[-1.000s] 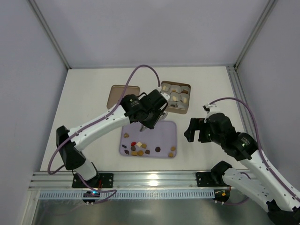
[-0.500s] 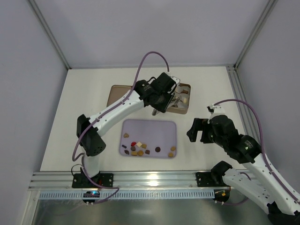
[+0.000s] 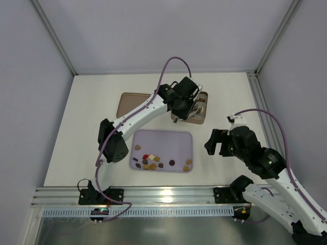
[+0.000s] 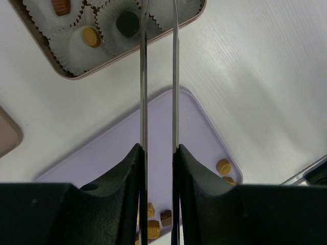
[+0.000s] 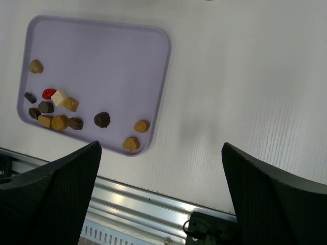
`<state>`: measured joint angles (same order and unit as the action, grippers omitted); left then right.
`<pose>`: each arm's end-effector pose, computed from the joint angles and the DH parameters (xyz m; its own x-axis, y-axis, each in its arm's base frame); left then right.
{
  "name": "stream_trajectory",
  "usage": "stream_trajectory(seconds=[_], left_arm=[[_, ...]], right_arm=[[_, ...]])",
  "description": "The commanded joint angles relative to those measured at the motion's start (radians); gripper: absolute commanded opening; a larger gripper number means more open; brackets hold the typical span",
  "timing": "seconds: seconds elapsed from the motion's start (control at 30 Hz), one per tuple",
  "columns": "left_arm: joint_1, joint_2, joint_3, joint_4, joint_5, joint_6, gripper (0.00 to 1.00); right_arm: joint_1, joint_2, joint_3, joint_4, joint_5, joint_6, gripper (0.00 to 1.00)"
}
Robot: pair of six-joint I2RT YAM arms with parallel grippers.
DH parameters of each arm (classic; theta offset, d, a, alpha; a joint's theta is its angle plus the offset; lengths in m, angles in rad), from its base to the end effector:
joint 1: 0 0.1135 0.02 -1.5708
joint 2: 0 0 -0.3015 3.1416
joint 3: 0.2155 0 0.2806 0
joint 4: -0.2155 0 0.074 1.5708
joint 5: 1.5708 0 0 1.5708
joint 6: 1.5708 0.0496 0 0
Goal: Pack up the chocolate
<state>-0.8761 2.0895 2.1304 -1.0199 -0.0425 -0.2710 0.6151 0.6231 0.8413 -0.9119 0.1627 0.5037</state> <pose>0.3280 -0.3903 0.3440 -0.7133 0.4383 -0.5469 0.5827 0.8044 -0.1154 0.1062 0.0652 0.3287 -0.6831 0.1006 -0.7234 -0.1576 0.9469 0.2804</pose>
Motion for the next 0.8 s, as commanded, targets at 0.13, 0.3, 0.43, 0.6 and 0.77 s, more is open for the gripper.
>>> stream_trajectory(seconds=[0.13, 0.3, 0.43, 0.6, 0.77], left_arm=[[0.003, 0.014, 0.013, 0.046, 0.079, 0.012, 0.24], [0.005, 0.018, 0.003, 0.050, 0.095, 0.007, 0.24], [0.005, 0.020, 0.003, 0.046, 0.095, 0.006, 0.25], [0.003, 0.020, 0.002, 0.044, 0.090, 0.006, 0.27], [0.003, 0.017, -0.003, 0.043, 0.085, 0.010, 0.30]], right_arm=[[-0.002, -0.011, 0.019, 0.013, 0.012, 0.006, 1.00], [-0.002, -0.014, 0.019, 0.015, 0.012, 0.006, 1.00], [-0.002, -0.013, 0.019, 0.015, 0.014, 0.007, 1.00], [0.000, -0.013, 0.018, 0.015, 0.014, 0.006, 1.00], [0.000, -0.014, 0.018, 0.016, 0.015, 0.006, 1.00]])
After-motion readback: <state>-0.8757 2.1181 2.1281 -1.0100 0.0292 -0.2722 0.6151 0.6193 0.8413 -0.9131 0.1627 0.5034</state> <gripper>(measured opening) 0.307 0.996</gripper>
